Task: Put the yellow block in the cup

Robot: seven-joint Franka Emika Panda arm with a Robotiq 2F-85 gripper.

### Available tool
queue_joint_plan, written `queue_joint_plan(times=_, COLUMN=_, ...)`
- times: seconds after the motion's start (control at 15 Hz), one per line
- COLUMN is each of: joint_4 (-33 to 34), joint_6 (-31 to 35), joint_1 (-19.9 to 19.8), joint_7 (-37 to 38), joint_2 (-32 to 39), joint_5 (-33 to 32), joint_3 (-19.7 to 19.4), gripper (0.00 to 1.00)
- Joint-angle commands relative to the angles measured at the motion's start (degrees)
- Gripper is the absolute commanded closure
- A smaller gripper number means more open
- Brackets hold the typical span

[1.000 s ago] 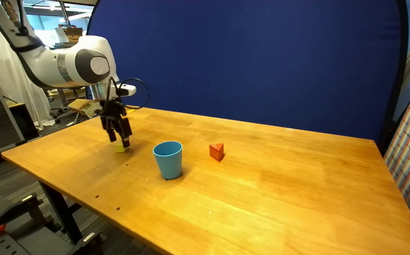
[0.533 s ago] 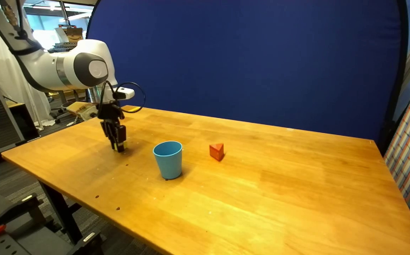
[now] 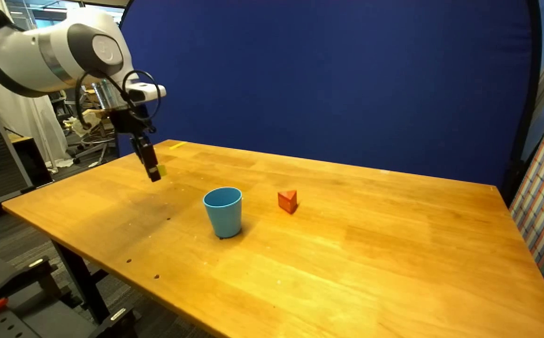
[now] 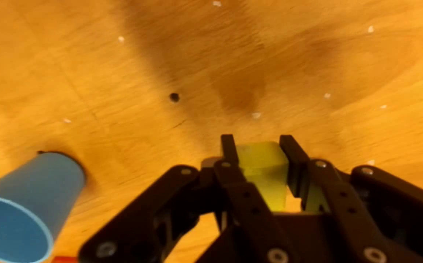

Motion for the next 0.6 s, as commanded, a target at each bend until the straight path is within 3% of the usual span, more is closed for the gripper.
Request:
queue_joint_plan(times=0.0, joint_4=-9.00, joint_6=-6.85, joint_1=-3.01, joint_7=15.31, joint_2=-14.28, joint_5=-11.30, joint_3=-0.59, gripper=0.87)
queue_joint_plan(times=0.2, joint_4=-11.39, joint_6=-15.76, joint_1=-10.38, joint_7=22.34, joint_2=-20.87, joint_5=-14.87, joint_3=3.87, gripper=0.88)
queue_joint_plan(times=0.53, joint_4=-9.48, joint_6=-21.63, joint_1=-20.15, joint_7=19.37, joint_2=-22.34, joint_5=-13.08, joint_3=7.13, gripper=0.88)
